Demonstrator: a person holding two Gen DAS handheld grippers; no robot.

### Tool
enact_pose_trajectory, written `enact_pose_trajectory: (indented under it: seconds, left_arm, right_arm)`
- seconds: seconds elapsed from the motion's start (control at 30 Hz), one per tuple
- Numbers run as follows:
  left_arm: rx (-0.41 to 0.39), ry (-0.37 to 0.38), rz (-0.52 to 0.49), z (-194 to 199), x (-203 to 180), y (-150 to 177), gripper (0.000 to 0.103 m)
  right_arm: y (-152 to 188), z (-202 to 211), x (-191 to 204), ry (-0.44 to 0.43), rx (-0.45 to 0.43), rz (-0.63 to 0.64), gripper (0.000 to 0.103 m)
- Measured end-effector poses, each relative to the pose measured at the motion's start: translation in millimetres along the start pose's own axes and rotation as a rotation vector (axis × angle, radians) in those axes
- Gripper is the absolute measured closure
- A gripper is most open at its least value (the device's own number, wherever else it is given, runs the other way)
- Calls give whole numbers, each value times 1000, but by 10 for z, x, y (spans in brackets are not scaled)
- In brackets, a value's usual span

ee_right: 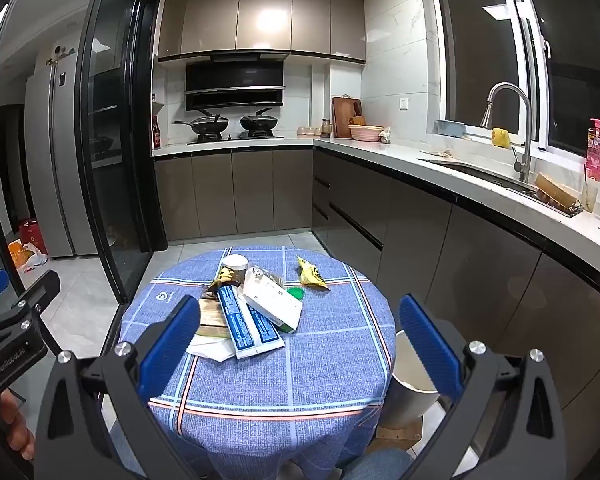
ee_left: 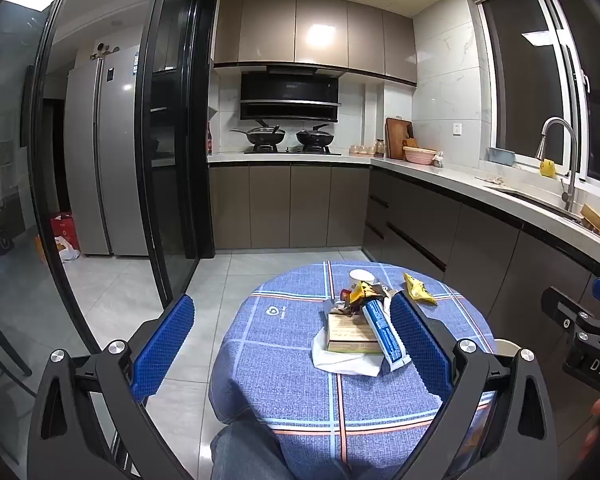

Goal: Collect trash

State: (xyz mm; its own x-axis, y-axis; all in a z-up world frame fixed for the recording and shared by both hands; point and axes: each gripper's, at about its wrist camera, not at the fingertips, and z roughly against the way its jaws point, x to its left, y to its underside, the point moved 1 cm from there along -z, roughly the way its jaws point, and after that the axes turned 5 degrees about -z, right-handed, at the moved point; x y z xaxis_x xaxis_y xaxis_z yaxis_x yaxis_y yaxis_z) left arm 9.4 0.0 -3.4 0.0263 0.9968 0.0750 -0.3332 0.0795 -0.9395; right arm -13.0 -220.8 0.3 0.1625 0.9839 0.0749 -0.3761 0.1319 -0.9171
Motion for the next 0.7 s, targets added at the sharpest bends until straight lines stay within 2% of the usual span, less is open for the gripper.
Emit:
enact_pose_trajectory:
  seconds: [0.7]
  left_arm:
    - [6,3,2,-14,-26,37,8]
  right_arm:
    - [21,-58,-70,4,3,-3,3]
